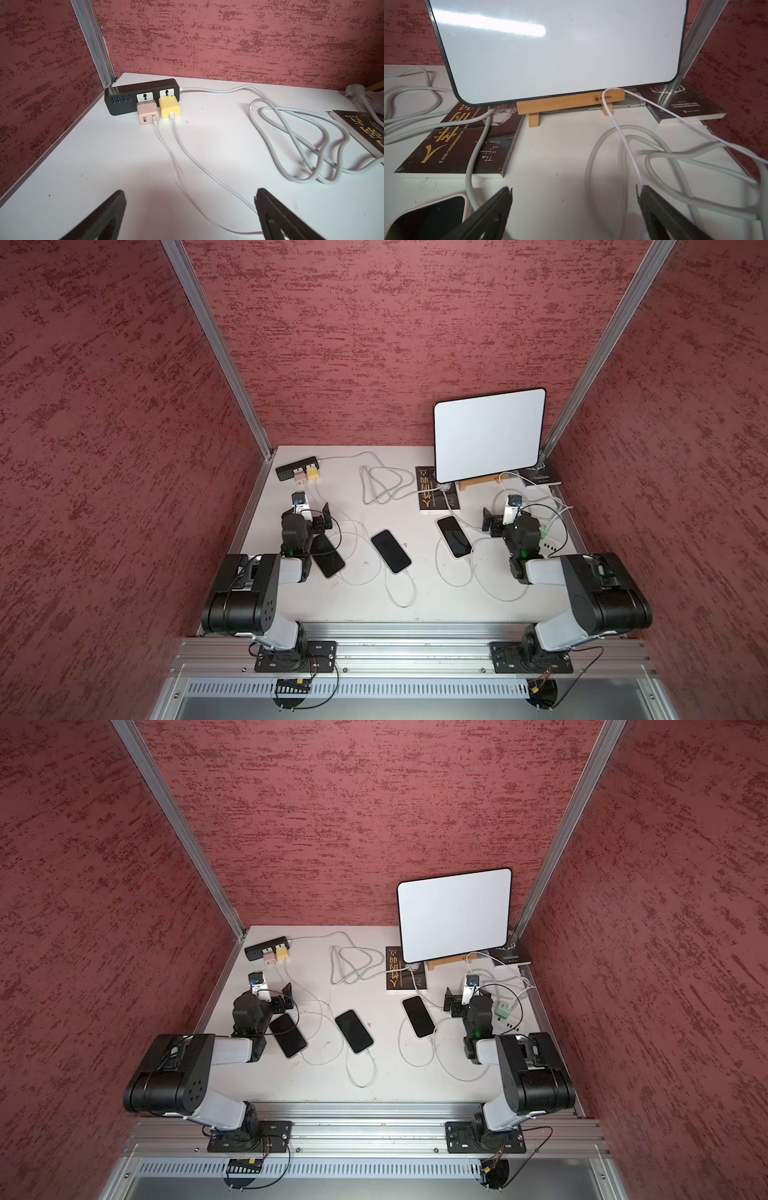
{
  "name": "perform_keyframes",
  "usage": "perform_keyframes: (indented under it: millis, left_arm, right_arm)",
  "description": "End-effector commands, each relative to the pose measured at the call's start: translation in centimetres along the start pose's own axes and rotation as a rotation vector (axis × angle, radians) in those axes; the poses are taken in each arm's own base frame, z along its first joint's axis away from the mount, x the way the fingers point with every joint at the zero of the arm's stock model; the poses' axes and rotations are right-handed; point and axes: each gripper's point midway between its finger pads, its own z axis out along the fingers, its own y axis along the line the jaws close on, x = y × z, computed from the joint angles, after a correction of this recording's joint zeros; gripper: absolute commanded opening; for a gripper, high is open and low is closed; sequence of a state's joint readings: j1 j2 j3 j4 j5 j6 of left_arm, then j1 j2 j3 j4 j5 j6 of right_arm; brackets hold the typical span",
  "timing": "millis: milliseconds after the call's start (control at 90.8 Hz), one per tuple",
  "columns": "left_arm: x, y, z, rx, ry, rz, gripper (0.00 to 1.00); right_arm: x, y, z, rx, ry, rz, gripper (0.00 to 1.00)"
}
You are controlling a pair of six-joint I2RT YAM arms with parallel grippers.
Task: Unplug the charging cable from the phone
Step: Pick up the phone at the center of the board.
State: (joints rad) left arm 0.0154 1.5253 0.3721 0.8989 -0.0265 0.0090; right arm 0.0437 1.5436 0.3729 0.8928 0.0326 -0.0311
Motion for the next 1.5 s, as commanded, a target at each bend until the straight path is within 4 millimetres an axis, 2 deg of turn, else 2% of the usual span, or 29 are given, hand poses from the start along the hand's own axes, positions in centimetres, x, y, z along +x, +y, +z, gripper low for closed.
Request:
perform_keyframes:
  millis: [0, 793, 1014, 1047, 1322, 1488]
  left_arm:
    - [-0.3, -0.4, -0.1, 0.016, -0.018, 0.012, 1.00]
    - [-0.5, -0.5, -0.5, 0.030, -0.035, 0.015, 1.00]
    - [-1.9, -0.7, -1.5, 0.029, -0.055, 0.018, 1.00]
    - [-2.0, -0.8, -1.6, 0.029, -0.051, 0.021, 1.00]
    - [-3.6, -1.0, -2.2, 0.009, -0.039, 0.036, 1.00]
    - [-4.6, -1.2, -2.6, 0.011, -0.014, 0.020, 1.00]
  right_arm:
    - [-1.0, 0.0, 0.1, -0.004, -0.029, -0.004, 0.99]
    - [-1.3, 0.4, -0.2, -0.030, -0.040, -0.014, 0.99]
    - [-2.1, 1.4, -0.7, -0.087, -0.035, -0.039, 0.99]
    - [-3.1, 1.8, -1.1, -0.107, -0.047, -0.047, 0.99]
    - [-5.5, 5.0, -1.7, -0.251, 0.162, -0.015, 0.99]
    - [-4.8, 6.9, -2.7, -0.304, 0.382, 0.027, 0.99]
